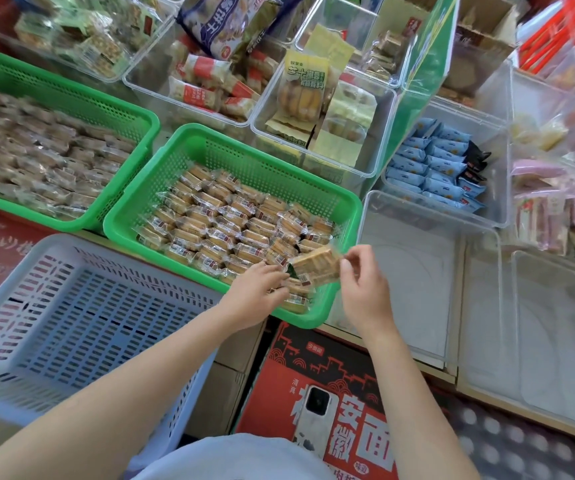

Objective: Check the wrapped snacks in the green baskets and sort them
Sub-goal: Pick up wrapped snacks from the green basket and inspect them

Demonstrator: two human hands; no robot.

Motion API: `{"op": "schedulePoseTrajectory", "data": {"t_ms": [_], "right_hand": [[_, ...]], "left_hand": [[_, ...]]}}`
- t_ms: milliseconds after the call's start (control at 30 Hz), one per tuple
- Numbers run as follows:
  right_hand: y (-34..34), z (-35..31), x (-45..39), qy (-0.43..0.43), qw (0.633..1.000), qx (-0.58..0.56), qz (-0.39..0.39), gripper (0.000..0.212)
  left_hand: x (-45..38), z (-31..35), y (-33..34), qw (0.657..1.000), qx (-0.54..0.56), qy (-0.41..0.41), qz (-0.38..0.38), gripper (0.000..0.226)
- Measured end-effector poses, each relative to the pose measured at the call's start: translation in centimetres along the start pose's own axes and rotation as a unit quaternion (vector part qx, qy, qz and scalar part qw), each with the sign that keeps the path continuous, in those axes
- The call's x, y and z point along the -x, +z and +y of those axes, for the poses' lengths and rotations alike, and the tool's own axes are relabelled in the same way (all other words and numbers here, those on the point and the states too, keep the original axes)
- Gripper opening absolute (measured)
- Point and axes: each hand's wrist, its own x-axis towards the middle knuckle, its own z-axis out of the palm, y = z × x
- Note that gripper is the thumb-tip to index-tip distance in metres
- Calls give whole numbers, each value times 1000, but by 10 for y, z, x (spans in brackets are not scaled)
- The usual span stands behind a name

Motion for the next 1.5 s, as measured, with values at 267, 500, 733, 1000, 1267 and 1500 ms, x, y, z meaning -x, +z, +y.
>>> {"op": "schedulePoseTrajectory", "data": {"t_ms": [267, 500, 733, 1000, 1267, 1500], "right_hand": [[-10, -20, 52, 243, 901, -359, -20, 13], [-24, -42, 82, 179, 859, -474, -65, 9], [-23, -53, 101, 163, 916, -366, -9, 13], [-13, -57, 122, 164, 953, -255, 19, 13], [-15, -65, 135, 203, 902, -381, -12, 22], [-13, -77, 140, 162, 903, -396, -37, 8]], "left_hand": [[52, 42, -14, 796, 603, -46, 9, 18], [91, 28, -20, 727, 683, -13, -71, 45], [126, 27, -24, 713, 698, 11, -66, 39], [149, 33, -23, 731, 682, 9, -21, 24], [156, 39, -26, 738, 675, 7, -23, 12], [158, 27, -29, 712, 700, -44, -30, 26]]}}
